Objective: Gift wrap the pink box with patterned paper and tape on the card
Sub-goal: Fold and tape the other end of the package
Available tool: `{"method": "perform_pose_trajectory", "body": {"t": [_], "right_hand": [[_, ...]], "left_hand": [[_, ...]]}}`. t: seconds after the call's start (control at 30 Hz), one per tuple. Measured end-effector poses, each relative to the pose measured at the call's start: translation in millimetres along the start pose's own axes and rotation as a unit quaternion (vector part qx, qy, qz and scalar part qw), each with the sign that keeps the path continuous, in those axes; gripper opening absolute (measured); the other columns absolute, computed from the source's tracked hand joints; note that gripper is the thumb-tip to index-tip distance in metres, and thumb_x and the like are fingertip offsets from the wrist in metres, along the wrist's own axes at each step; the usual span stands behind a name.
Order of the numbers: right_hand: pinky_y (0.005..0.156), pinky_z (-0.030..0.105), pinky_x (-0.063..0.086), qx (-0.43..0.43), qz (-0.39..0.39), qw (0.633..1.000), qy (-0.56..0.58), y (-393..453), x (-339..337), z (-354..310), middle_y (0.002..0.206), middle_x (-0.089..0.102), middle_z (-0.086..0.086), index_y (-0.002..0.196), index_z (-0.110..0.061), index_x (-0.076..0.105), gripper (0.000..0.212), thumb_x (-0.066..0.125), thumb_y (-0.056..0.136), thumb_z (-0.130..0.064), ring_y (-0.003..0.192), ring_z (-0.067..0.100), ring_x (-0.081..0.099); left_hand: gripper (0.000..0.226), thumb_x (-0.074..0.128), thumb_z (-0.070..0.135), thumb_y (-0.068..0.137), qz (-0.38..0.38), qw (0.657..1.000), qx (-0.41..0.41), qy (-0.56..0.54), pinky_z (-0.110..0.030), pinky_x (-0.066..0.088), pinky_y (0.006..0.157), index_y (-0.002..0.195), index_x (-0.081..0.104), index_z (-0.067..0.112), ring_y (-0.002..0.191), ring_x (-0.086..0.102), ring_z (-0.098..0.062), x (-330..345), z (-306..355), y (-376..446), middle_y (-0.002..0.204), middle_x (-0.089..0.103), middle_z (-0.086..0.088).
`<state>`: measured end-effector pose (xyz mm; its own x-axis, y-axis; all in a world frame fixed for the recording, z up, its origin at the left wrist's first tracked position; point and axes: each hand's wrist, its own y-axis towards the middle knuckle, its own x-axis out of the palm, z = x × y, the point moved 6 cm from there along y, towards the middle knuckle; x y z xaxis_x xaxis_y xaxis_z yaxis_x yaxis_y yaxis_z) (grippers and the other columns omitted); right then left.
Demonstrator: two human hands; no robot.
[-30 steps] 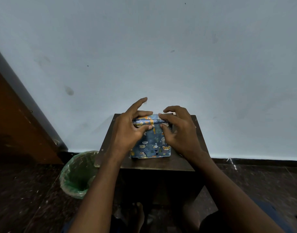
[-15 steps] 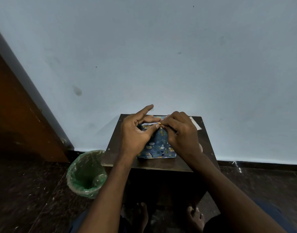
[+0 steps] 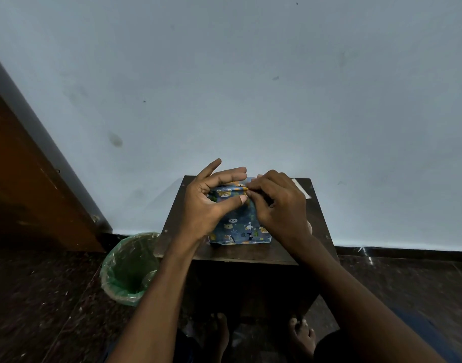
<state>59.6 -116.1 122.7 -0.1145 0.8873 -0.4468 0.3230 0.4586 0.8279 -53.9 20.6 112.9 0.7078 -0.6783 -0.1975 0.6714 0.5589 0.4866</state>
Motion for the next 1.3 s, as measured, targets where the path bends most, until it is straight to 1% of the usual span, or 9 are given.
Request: {"method": "perform_pose_trajectory", "body": {"t": [0.23, 0.37, 0.43, 0.63, 0.8, 0.9, 1.0, 1.17, 1.3], "right_hand": [[0.082, 0.034, 0.048, 0.058, -0.039, 0.993, 0.097, 6.7, -1.8, 0.8, 0.096, 0.067, -0.004, 0.107, -0.014, 0.074, 0.016, 0.078, 0.091, -0.015, 0.094, 0.016, 0.061], [0.081, 0.032, 0.047, 0.082, -0.034, 0.989, 0.114, 5.3, -1.5, -1.7, 0.094, 0.064, -0.006, 0.097, -0.014, 0.070, 0.013, 0.078, 0.088, -0.010, 0.093, 0.017, 0.061], [0.081, 0.032, 0.047, 0.088, -0.033, 0.988, 0.120, 5.4, -0.7, -1.6, 0.095, 0.065, -0.007, 0.098, -0.015, 0.070, 0.011, 0.077, 0.089, -0.011, 0.095, 0.016, 0.061], [0.091, 0.038, 0.051, 0.148, -0.032, 0.970, 0.191, 7.0, 2.7, 1.6, 0.105, 0.067, -0.009, 0.111, -0.018, 0.070, 0.015, 0.066, 0.096, -0.019, 0.107, 0.015, 0.064], [0.093, 0.045, 0.051, 0.159, -0.038, 0.964, 0.211, 8.6, 5.0, 2.8, 0.103, 0.070, -0.012, 0.111, -0.024, 0.072, 0.017, 0.073, 0.095, -0.017, 0.108, 0.017, 0.065], [0.089, 0.046, 0.049, 0.144, -0.037, 0.968, 0.201, 7.8, 7.8, 3.7, 0.099, 0.068, -0.009, 0.097, -0.020, 0.074, 0.006, 0.074, 0.094, -0.015, 0.104, 0.019, 0.062], [0.087, 0.046, 0.048, 0.142, -0.037, 0.968, 0.201, 6.8, 9.7, 4.0, 0.096, 0.067, -0.007, 0.089, -0.018, 0.073, 0.007, 0.075, 0.094, -0.014, 0.102, 0.019, 0.061], [0.089, 0.043, 0.048, 0.154, -0.046, 0.961, 0.224, 3.9, 9.2, 4.9, 0.099, 0.069, -0.007, 0.082, -0.018, 0.075, 0.011, 0.079, 0.090, -0.011, 0.106, 0.019, 0.061], [0.088, 0.041, 0.048, 0.135, -0.051, 0.969, 0.201, 4.3, 8.0, 4.5, 0.100, 0.069, -0.007, 0.083, -0.019, 0.076, 0.010, 0.079, 0.089, -0.011, 0.106, 0.018, 0.062]], "left_hand": [[0.041, 0.085, 0.006, 0.083, 0.005, 1.000, 0.002, -0.009, -0.043, 0.039, 0.123, 0.121, 0.079, 0.020, 0.150, 0.043, -0.006, -1.4, 1.3, 0.5, 0.121, 0.079, 0.010], [0.038, 0.079, 0.000, 0.089, 0.031, 0.999, 0.008, -0.035, -0.059, 0.049, 0.112, 0.125, 0.075, 0.011, 0.123, 0.070, -0.021, 0.2, 4.8, -1.2, 0.104, 0.083, -0.003], [0.037, 0.075, 0.001, 0.090, 0.040, 0.998, -0.005, -0.054, -0.060, 0.055, 0.105, 0.127, 0.074, 0.008, 0.113, 0.075, -0.025, 0.5, 4.3, -2.0, 0.101, 0.083, -0.007], [0.032, 0.078, 0.018, 0.090, 0.032, 0.998, 0.007, -0.061, -0.063, 0.053, 0.102, 0.121, 0.079, 0.016, 0.106, 0.073, -0.034, 2.8, 9.7, 0.5, 0.089, 0.080, -0.007], [0.029, 0.075, 0.025, 0.089, 0.018, 0.999, 0.004, -0.042, -0.057, 0.053, 0.100, 0.117, 0.082, 0.022, 0.107, 0.068, -0.033, 1.5, 8.3, 1.6, 0.085, 0.074, 0.001], [0.028, 0.073, 0.028, 0.087, 0.013, 1.000, 0.001, -0.020, -0.046, 0.054, 0.097, 0.113, 0.083, 0.023, 0.107, 0.066, -0.030, 2.0, 7.4, 1.0, 0.087, 0.073, 0.000], [0.027, 0.071, 0.024, 0.089, 0.016, 1.000, -0.005, -0.015, -0.051, 0.054, 0.099, 0.113, 0.084, 0.024, 0.111, 0.065, -0.033, 0.1, 2.9, 2.3, 0.092, 0.075, -0.005], [0.025, 0.069, 0.016, 0.090, 0.032, 0.999, -0.006, 0.004, -0.052, 0.052, 0.102, 0.109, 0.085, 0.021, 0.114, 0.064, -0.021, 0.8, 3.3, 2.2, 0.105, 0.072, 0.001], [0.023, 0.069, 0.015, 0.091, 0.038, 0.999, 0.014, 0.026, -0.053, 0.053, 0.104, 0.107, 0.085, 0.022, 0.125, 0.064, -0.023, 0.8, 3.0, 2.1, 0.122, 0.069, 0.006]]}}
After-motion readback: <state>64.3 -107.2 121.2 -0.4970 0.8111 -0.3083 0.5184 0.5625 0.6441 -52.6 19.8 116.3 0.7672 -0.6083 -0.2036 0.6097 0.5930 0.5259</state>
